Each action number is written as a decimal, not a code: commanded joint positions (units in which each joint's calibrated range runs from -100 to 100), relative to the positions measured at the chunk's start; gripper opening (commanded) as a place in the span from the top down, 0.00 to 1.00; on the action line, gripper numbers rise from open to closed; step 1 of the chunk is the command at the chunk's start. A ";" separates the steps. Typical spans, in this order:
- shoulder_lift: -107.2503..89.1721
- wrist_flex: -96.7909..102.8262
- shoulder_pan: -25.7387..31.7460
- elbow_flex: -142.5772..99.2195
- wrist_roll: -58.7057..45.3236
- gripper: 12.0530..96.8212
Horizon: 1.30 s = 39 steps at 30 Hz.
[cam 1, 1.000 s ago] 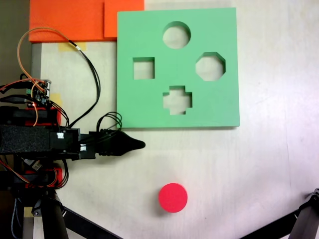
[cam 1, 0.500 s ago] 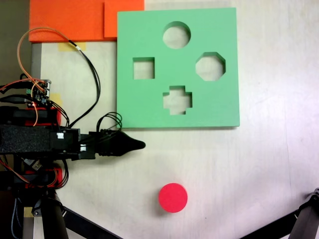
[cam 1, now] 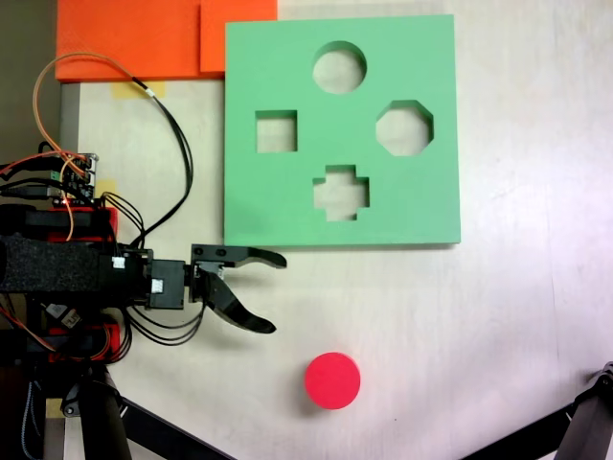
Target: Put the cylinder block into the corresponding hole
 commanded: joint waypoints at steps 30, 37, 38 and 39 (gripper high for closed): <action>95.96 58.64 -9.72 27.88 3.03 0.12; 106.85 58.64 -10.60 36.86 3.86 0.12; 107.55 58.64 -10.65 37.56 4.05 0.12; 108.53 58.64 -10.74 38.25 4.44 0.12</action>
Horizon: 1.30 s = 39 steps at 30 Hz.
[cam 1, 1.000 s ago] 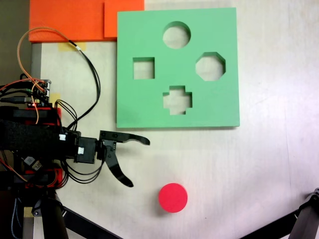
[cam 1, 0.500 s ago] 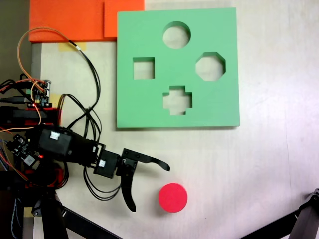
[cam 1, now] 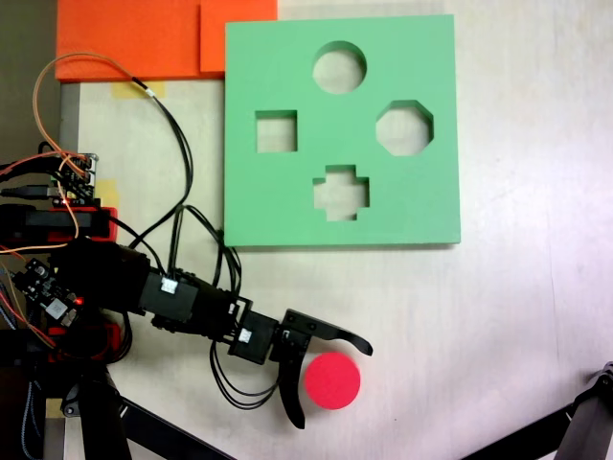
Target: Put the cylinder block into the corresponding hole
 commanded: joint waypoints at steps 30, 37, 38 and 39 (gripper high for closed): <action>-18.81 1.35 2.30 2.01 2.54 0.77; -42.55 -19.93 8.69 7.69 2.25 0.77; -43.81 -22.05 9.96 9.78 2.20 0.77; -44.37 -23.59 11.28 12.08 2.15 0.77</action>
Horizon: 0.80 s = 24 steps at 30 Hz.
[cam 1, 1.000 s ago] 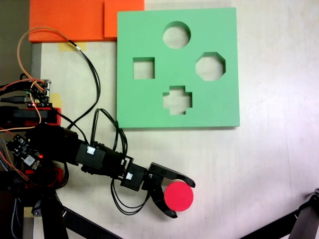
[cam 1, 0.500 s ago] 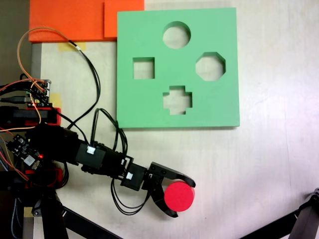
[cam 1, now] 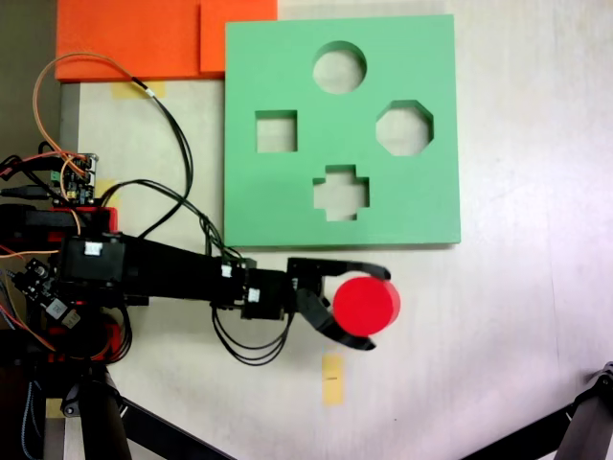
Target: Put the cylinder block into the corresponding hole
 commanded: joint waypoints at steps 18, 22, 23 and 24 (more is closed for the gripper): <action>11.50 -28.90 23.20 42.87 -2.69 0.77; 13.60 -29.28 26.28 40.98 -2.64 0.77; 13.60 -29.76 26.52 40.08 -2.59 0.77; 13.60 -29.86 26.91 38.98 -2.59 0.77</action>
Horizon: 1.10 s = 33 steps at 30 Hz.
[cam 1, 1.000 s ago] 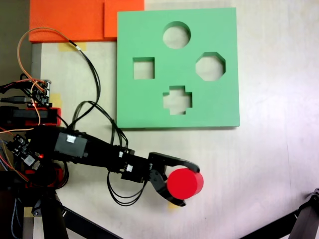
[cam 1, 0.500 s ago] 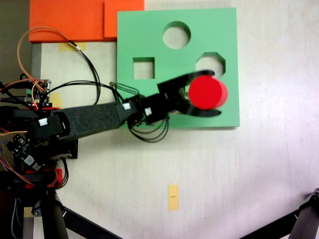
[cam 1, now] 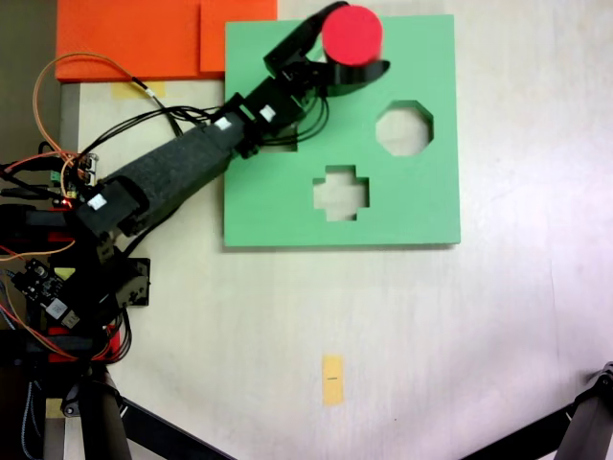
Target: Put the cylinder block into the corresponding hole
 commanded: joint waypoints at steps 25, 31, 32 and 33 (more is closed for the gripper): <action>8.18 1.73 1.22 -6.31 -0.34 0.75; 14.05 1.73 1.32 -1.82 -0.29 0.75; 15.44 1.73 1.37 -0.83 -0.29 0.75; 16.14 1.64 1.47 -0.13 -0.29 0.75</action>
